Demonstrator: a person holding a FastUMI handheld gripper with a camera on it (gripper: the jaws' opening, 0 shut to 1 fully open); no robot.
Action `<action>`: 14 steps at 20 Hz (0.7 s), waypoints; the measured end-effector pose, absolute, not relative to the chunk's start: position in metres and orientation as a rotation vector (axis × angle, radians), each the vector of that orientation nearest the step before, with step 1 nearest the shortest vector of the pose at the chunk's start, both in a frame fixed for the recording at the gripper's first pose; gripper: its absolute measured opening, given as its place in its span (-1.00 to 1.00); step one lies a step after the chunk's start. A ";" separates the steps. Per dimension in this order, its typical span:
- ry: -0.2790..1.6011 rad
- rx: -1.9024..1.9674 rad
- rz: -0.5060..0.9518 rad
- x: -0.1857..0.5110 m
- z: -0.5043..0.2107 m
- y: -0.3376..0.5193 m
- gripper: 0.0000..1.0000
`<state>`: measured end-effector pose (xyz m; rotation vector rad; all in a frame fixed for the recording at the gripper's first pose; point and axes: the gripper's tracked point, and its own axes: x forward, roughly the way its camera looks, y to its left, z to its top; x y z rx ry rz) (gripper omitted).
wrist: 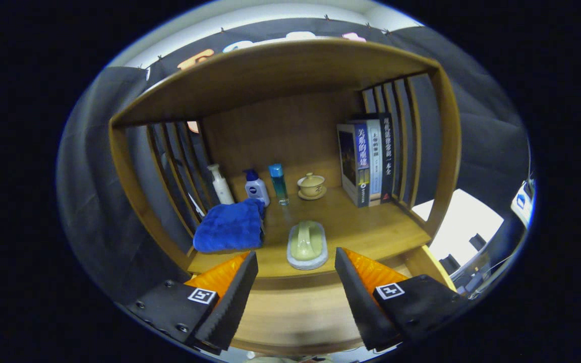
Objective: Pull open the drawer, take out the items inside it, and place them on the countertop above the cabinet.
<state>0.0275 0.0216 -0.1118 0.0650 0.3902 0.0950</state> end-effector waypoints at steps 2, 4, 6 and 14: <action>0.327 0.036 0.078 0.003 -0.107 0.015 0.98; 0.283 0.021 0.062 -0.022 -0.108 0.009 0.97; 0.239 0.019 0.058 -0.046 -0.111 0.003 0.97; 0.190 0.032 0.016 -0.114 -0.165 -0.032 0.97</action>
